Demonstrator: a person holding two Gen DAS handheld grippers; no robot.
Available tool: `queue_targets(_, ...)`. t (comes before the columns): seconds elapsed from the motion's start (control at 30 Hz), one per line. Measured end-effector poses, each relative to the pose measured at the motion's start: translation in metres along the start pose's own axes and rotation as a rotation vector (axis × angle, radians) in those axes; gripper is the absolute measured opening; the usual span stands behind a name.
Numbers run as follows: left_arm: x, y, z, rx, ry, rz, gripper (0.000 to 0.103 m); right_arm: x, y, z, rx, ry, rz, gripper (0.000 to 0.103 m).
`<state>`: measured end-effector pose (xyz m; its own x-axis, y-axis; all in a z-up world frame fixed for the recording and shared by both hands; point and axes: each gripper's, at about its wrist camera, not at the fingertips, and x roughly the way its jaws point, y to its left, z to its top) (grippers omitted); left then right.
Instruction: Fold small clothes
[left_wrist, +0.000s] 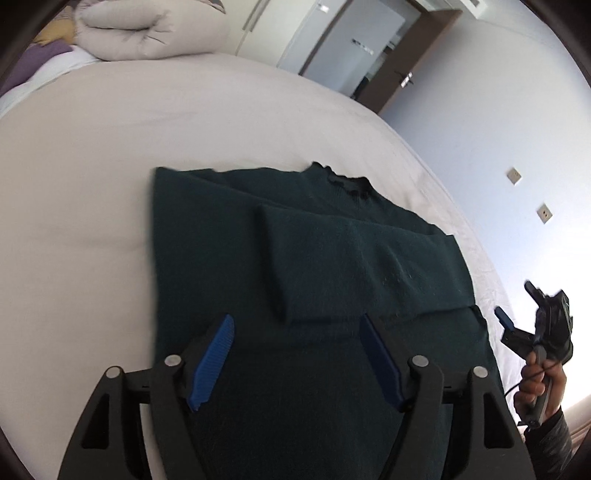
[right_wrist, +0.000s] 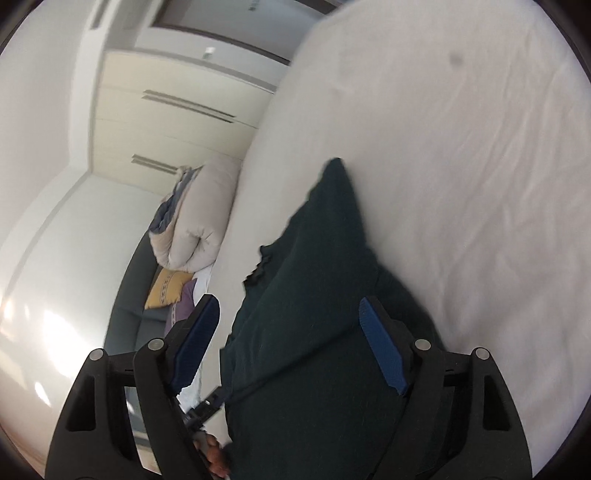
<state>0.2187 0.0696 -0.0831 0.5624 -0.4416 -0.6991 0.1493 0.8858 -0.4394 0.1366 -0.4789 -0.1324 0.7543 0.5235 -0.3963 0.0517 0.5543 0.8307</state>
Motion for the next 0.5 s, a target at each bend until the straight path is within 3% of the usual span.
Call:
queue_targets(0.1,-0.044,0.010,-0.036,-0.038,-0.035,0.005,0.091,-0.039,0.027,-0.037,-0.166,0.011,-0.079,0.078)
queue_targets(0.23,-0.090,0.021,-0.092,-0.063,-0.024,0.034,0.091,-0.081,0.045,-0.089,-0.333,0.039,-0.190,0.078)
queue_targets(0.37,-0.110,0.035,-0.144,-0.166,0.048,0.001,0.091,-0.117,0.038,-0.128,-0.354,0.080,-0.229,0.078)
queue_targets(0.5,-0.123,0.034,-0.178,-0.157,0.059,-0.010,0.091,-0.153,0.016,-0.146,-0.300,0.097,-0.263,0.078)
